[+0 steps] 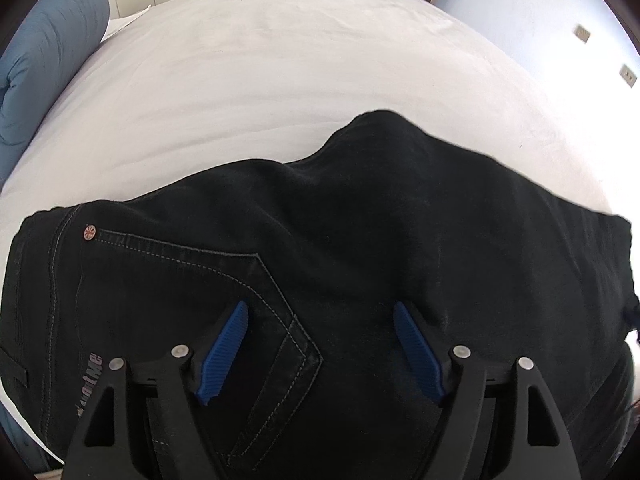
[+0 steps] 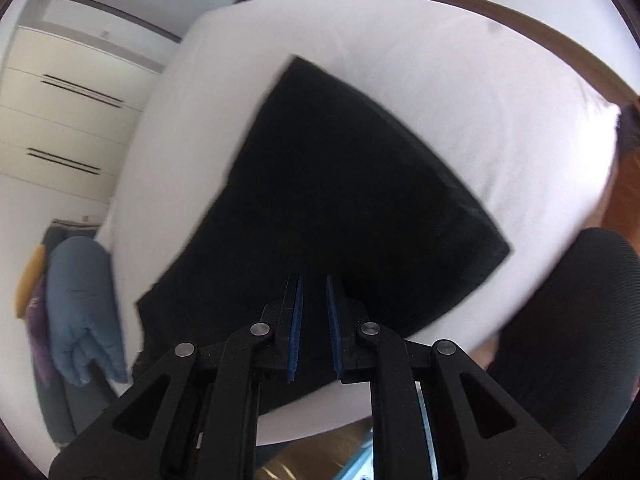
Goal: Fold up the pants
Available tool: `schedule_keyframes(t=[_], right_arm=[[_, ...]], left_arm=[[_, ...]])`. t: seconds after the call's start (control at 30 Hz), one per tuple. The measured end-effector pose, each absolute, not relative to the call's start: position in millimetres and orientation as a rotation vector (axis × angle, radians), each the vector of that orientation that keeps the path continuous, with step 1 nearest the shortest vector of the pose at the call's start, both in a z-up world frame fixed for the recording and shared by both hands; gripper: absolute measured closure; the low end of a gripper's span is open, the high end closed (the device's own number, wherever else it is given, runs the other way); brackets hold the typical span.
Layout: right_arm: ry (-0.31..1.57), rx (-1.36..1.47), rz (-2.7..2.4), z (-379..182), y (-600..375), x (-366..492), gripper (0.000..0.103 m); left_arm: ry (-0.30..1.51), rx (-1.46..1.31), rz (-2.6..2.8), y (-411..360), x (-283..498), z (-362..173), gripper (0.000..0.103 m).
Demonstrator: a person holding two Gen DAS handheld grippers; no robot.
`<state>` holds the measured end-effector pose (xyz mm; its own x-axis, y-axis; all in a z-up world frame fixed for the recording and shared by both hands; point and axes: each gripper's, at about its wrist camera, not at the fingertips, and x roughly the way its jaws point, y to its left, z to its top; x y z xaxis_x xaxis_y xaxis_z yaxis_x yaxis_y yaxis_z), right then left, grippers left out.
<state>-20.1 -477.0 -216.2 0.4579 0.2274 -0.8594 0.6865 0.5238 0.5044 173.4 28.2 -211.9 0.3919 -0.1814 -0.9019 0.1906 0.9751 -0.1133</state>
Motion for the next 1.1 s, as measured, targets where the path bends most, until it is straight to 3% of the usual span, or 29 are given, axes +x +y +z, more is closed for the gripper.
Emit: schedule_keyframes(t=[0.07, 0.33, 0.43, 0.63, 0.87, 1.0, 1.1], right_arm=[[1.083, 1.041, -0.403, -222.4, -491.7, -35.1, 0.103], [1.089, 0.925, -0.503, -201.6, -495.9, -31.3, 0.103], [1.056, 0.903, -0.513, -176.9, -489.8, -21.9, 0.097], [1.069, 0.730, -0.020, -137.8, -392.9, 80.8, 0.097], [1.231, 0.673, 0.281, -192.2, -276.0, 197.4, 0.097], [1.278, 0.745, 0.189, -251.9, -295.4, 204.6, 0.103], [1.194, 0.749, 0.007, -247.7, -341.9, 195.4, 0.103]], left_arm=[[1.116, -0.067, -0.284, 32.1, 168.3, -205.9, 0.026], [1.040, -0.088, -0.383, 18.6, 157.3, -202.9, 0.021], [1.038, -0.097, -0.377, 24.5, 154.7, -209.8, 0.021], [1.012, -0.205, -0.348, 50.6, 149.6, -212.2, 0.021], [1.016, -0.220, -0.316, 62.7, 154.6, -210.7, 0.021], [1.007, -0.262, -0.298, 77.0, 158.9, -212.1, 0.021], [0.978, -0.265, -0.287, 87.9, 155.1, -209.0, 0.021]])
